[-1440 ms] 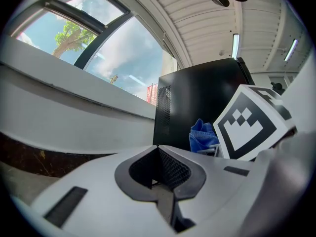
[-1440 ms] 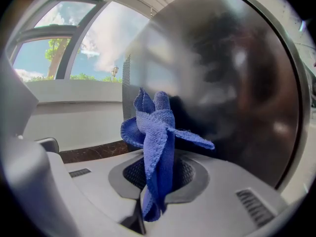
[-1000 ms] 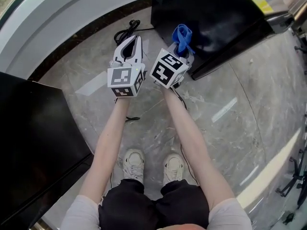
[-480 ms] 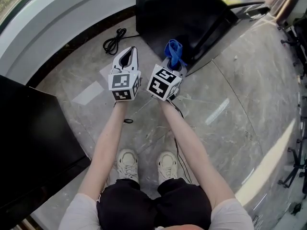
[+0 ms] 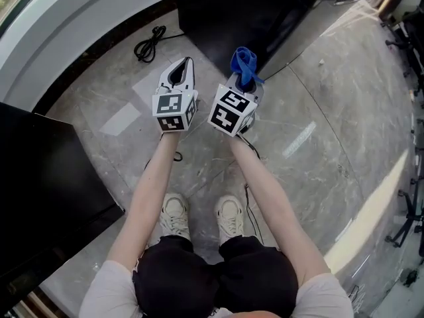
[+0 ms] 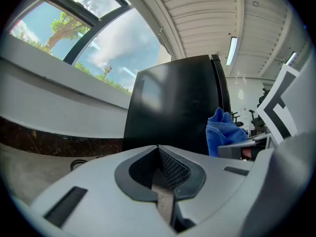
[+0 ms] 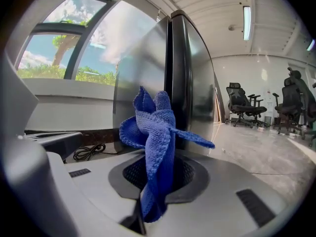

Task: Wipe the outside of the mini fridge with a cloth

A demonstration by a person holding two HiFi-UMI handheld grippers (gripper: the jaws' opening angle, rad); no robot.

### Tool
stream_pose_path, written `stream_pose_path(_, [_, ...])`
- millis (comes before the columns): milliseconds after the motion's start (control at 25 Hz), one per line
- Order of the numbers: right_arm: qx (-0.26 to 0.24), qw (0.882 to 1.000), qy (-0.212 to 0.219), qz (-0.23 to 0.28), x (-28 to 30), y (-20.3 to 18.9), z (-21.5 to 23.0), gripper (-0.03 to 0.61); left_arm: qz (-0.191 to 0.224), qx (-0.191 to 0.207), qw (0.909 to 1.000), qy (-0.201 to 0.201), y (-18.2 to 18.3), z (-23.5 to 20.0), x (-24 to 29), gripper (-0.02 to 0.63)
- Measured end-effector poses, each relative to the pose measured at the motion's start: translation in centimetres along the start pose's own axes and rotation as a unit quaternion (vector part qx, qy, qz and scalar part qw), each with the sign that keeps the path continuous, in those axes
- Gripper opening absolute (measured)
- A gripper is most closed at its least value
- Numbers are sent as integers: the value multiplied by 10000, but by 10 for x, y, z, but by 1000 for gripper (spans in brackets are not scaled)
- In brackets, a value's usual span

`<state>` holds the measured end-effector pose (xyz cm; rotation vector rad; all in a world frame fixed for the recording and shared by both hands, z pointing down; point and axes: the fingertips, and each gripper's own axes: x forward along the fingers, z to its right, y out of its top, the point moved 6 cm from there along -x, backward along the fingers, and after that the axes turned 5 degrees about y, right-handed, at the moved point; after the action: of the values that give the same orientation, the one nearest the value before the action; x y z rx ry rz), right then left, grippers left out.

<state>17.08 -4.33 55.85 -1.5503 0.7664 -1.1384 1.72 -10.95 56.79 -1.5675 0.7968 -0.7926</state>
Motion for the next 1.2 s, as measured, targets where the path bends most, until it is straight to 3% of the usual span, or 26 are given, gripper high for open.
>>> stream_pose_path(320, [-318,9989,226,274,-5,1,-16,83,31,-124,9999,-26,-4,1,8,5])
stream_pose_path(560, [-158,9981,555,236,13,0,-47,83,123,-123,9994,290,-6,-29,8,5])
stream_pose_path(800, [95,9974,688,213,64,-10,-84,83,288,-153,9977,597,-8,-84,23,5])
stream_pose_path(1200, [296,9917,1228,260,182,-22,-187,83,235,-66,9961,846,-34,-170,76,5])
